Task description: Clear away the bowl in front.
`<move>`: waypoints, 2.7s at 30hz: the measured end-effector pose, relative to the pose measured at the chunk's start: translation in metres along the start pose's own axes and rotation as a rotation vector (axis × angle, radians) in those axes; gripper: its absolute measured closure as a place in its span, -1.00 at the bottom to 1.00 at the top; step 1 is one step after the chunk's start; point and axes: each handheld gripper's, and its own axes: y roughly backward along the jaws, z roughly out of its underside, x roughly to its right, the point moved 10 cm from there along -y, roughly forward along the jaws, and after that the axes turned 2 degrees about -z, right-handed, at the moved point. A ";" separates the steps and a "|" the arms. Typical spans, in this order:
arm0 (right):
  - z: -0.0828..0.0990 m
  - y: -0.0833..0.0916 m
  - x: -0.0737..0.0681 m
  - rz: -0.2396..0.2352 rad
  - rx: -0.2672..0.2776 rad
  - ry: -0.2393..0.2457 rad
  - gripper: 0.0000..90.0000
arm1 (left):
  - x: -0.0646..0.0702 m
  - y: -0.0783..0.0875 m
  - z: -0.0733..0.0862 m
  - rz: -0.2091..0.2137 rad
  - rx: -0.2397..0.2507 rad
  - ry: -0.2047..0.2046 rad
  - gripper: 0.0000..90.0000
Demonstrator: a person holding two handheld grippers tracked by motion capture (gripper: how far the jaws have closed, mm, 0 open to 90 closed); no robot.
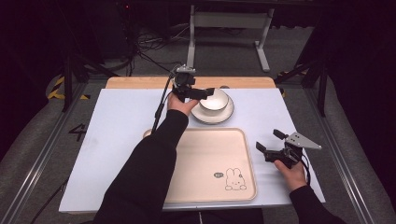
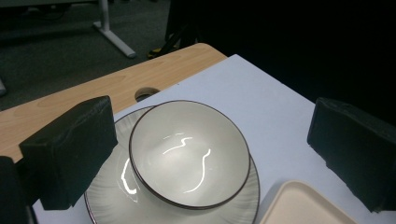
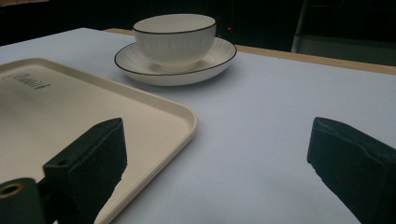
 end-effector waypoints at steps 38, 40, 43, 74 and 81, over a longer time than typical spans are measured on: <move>0.000 0.001 0.000 -0.007 0.006 0.003 -0.89 | -0.025 -0.057 0.048 -0.048 -0.237 0.211 -0.61; 0.000 0.001 0.000 -0.008 0.006 0.002 -0.89 | -0.026 -0.059 0.051 -0.056 -0.251 0.208 -0.58; 0.000 0.001 0.000 -0.008 0.006 0.003 -0.89 | -0.028 -0.062 0.055 -0.068 -0.260 0.217 -0.54; -0.001 0.001 0.000 -0.012 0.009 0.004 -0.89 | -0.038 -0.070 0.074 -0.157 -0.357 0.386 0.44; -0.001 0.001 0.000 -0.012 0.010 0.003 -0.89 | -0.040 -0.070 0.074 -0.220 -0.379 0.410 0.68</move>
